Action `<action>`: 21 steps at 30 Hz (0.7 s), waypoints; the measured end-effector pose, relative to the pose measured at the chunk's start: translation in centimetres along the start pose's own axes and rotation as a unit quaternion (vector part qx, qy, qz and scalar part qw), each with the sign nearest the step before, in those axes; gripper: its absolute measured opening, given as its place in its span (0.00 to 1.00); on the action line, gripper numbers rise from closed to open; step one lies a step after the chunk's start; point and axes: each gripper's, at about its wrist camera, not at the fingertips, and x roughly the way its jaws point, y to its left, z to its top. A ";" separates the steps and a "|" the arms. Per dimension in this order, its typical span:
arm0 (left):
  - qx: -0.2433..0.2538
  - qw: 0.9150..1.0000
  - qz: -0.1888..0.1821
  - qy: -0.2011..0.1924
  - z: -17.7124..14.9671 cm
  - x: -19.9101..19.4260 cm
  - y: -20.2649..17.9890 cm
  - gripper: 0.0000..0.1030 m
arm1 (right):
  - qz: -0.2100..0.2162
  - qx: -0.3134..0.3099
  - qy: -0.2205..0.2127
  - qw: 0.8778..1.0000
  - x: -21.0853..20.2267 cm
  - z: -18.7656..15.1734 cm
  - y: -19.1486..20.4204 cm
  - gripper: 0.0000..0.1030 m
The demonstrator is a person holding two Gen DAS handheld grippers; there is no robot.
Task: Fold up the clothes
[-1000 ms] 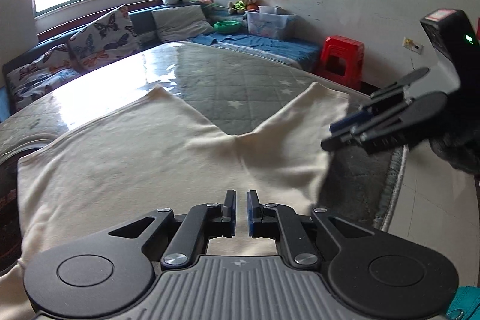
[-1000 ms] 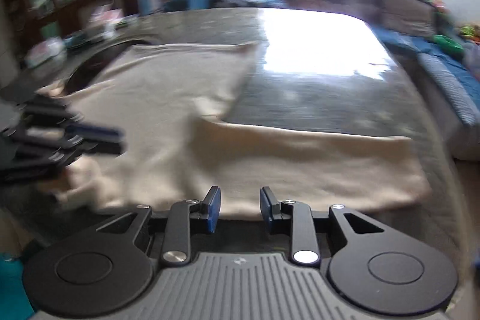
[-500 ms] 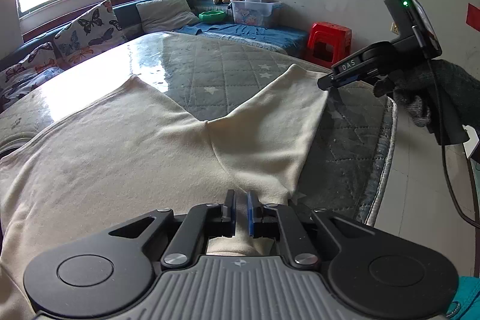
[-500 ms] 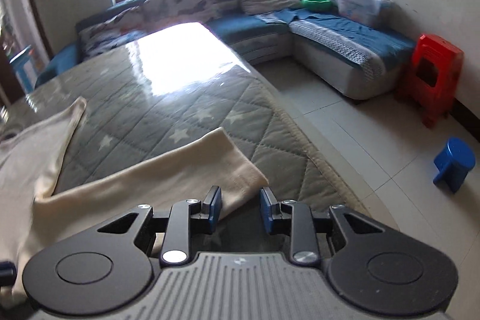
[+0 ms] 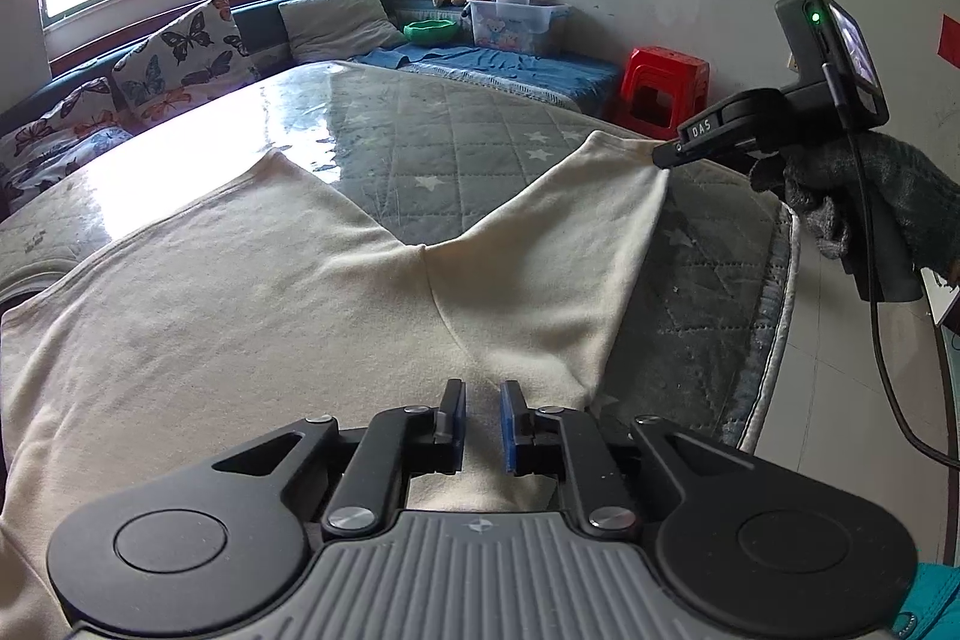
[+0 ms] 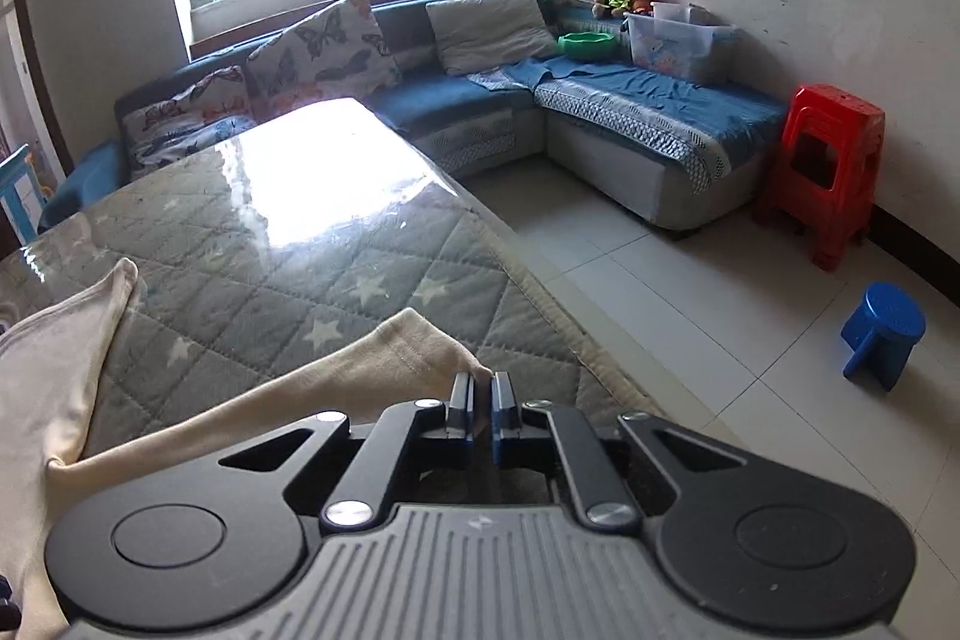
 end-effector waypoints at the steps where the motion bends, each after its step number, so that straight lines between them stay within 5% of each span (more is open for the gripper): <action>1: 0.000 1.000 0.002 0.001 0.0 0.0 0.0 0.14 | -0.002 -0.001 0.003 1.000 0.2 -0.1 0.0 0.04; 6: -0.011 1.000 0.009 -0.013 0.0 -1.2 0.7 0.24 | 0.020 0.007 -0.016 1.000 -1.5 0.7 0.6 0.04; 14: -0.052 0.996 0.053 -0.040 -0.7 -4.4 4.0 0.26 | 0.092 -0.030 -0.060 0.994 -6.9 3.7 3.5 0.04; 21: -0.104 0.988 0.103 -0.056 -3.2 -7.6 7.3 0.28 | 0.184 -0.119 -0.085 0.972 -11.4 5.3 10.4 0.04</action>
